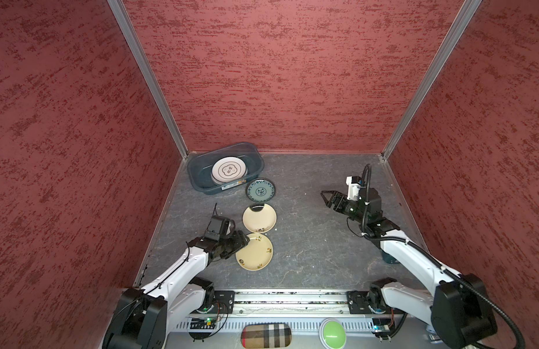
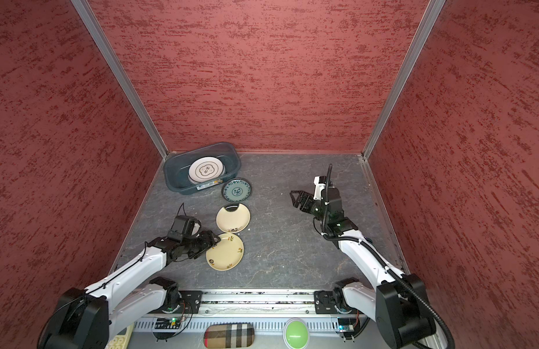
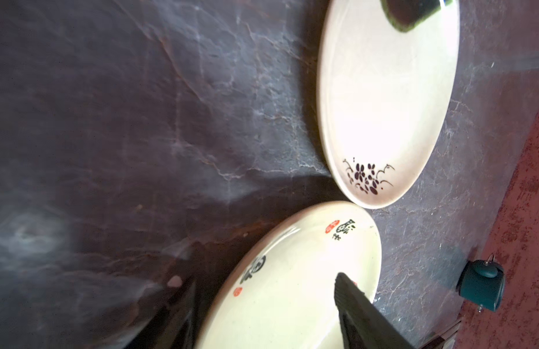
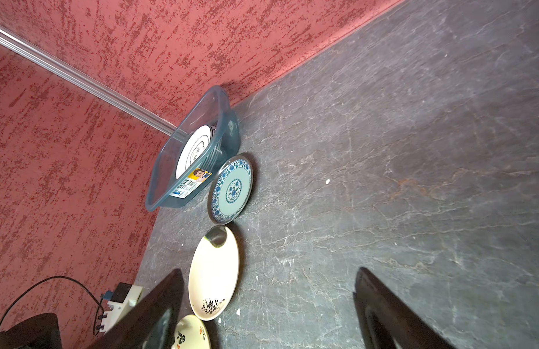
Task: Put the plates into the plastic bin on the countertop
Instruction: 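Press the left gripper onto the rim of the cream plate with red stamps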
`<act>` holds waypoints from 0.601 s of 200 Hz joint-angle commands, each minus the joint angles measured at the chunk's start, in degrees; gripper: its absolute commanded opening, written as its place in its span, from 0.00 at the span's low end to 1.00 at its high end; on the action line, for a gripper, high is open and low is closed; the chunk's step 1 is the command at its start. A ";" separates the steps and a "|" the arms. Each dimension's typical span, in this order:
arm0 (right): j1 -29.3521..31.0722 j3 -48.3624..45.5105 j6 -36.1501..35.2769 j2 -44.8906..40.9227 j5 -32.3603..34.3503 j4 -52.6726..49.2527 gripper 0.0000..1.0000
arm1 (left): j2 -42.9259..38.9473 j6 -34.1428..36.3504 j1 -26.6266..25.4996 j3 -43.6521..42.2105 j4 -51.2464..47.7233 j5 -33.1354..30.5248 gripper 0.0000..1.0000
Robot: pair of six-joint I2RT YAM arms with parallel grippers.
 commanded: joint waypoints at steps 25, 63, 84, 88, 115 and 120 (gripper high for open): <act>0.40 2.29 0.03 0.68 0.56 0.92 0.89 | 7.25 0.20 -4.68 -1.59 2.03 2.46 0.64; 0.40 2.28 0.05 1.01 0.81 0.77 0.89 | 12.13 1.30 -7.45 -0.81 4.41 2.61 0.56; 0.33 2.16 0.14 1.21 1.04 0.87 0.89 | 14.27 1.34 -8.14 -0.33 5.85 2.74 0.51; 0.39 2.16 0.13 1.28 1.08 0.92 0.89 | 14.62 1.30 -8.25 -0.32 6.02 2.71 0.50; 0.36 2.33 0.10 1.72 1.24 1.06 0.89 | 16.91 0.48 -9.12 0.03 7.95 2.44 0.40; 0.38 2.35 0.07 1.86 1.34 1.03 0.89 | 17.35 0.33 -9.30 0.18 8.15 2.33 0.38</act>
